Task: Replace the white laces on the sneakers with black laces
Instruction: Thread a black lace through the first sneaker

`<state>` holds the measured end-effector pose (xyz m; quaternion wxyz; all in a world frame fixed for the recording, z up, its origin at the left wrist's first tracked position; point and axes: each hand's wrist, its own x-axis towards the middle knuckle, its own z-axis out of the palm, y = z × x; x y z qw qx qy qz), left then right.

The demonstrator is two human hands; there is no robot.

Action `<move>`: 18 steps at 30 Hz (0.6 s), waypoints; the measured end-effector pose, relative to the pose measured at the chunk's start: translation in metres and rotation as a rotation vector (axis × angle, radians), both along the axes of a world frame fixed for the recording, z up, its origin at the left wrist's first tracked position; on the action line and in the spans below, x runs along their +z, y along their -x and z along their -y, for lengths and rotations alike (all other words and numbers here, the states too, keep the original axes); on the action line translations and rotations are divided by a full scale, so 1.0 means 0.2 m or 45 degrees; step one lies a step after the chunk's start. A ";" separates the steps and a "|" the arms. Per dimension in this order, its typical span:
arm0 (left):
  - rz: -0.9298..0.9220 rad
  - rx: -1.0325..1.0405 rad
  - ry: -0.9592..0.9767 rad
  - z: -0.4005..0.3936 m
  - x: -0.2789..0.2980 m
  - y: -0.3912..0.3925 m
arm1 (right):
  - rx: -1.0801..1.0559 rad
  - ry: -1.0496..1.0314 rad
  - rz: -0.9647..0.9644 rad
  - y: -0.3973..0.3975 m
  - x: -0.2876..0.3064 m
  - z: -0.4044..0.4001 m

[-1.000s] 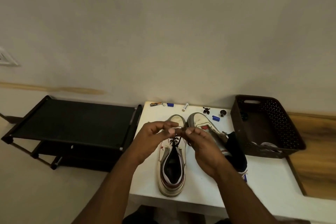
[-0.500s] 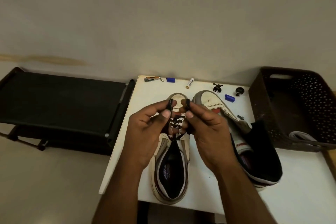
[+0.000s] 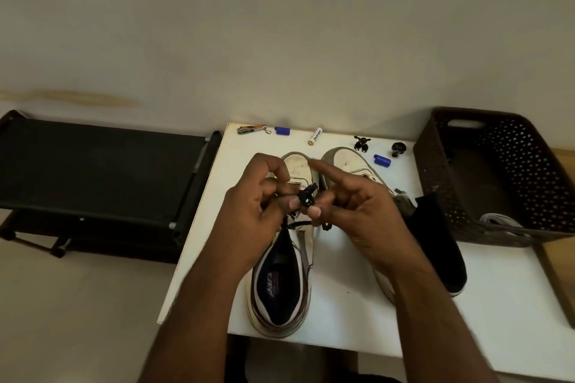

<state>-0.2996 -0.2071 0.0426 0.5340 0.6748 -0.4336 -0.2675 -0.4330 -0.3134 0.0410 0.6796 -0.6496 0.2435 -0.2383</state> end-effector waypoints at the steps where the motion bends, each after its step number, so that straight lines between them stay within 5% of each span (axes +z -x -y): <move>1: 0.019 -0.012 -0.010 0.00 0.00 0.00 | 0.017 0.029 -0.010 0.00 0.01 0.00; 9: -0.244 -0.038 0.103 0.02 -0.01 0.00 | -0.228 0.074 0.099 -0.02 -0.03 -0.01; 13: -0.196 0.354 0.086 0.07 -0.04 0.05 | -0.192 0.015 0.104 -0.06 -0.06 -0.03; 15: -0.363 0.544 0.068 0.09 -0.05 0.06 | -0.179 0.260 0.064 -0.06 -0.07 -0.04; 18: -0.476 0.682 0.057 0.11 -0.07 0.07 | -0.183 0.990 -0.011 -0.08 -0.10 -0.05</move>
